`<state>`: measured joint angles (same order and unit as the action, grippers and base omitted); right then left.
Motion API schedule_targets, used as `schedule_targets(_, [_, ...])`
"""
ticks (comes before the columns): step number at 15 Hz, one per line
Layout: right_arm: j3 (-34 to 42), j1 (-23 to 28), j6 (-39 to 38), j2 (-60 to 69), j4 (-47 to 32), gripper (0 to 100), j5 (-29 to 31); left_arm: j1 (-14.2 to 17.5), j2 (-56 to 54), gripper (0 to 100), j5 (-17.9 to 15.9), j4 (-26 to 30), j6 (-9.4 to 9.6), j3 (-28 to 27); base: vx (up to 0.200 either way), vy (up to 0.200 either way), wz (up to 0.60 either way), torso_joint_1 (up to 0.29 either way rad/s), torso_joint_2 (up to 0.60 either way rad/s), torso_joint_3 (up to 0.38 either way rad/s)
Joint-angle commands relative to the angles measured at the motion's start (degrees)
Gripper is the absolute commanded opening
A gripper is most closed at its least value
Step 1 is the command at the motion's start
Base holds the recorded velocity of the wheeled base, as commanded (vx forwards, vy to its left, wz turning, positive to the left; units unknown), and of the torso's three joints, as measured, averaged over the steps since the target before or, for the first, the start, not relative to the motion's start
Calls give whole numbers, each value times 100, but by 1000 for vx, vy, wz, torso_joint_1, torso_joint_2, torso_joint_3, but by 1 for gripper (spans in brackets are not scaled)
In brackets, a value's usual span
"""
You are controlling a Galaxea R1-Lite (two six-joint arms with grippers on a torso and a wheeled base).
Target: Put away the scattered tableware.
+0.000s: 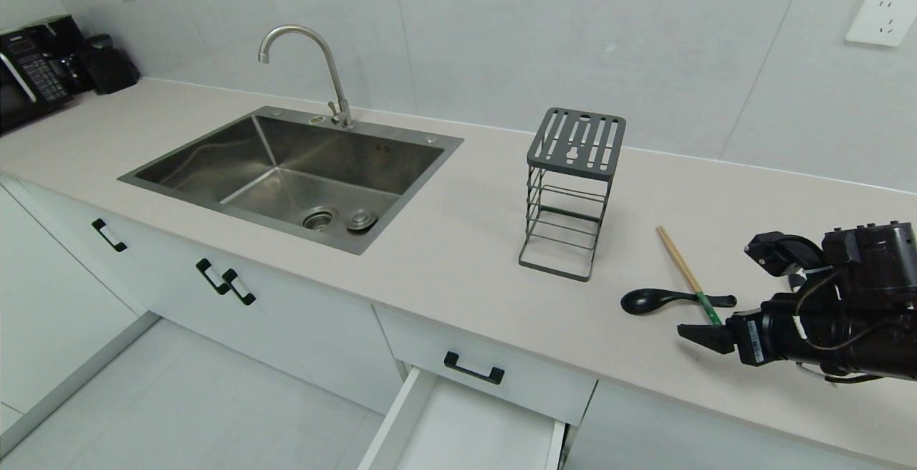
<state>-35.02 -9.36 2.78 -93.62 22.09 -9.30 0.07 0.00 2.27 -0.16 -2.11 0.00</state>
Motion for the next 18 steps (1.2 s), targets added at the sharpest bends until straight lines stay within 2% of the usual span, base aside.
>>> schedule_targets(1, [-145,22,3,-314,6,100,-1,1,0,100,2,-2,0,0,0,0,0,0,0,0])
schedule_targets(18, [-620,84,3,-877,234,100,69,1,0,100,2,-2,-9,0,0,0,0,0,0,0])
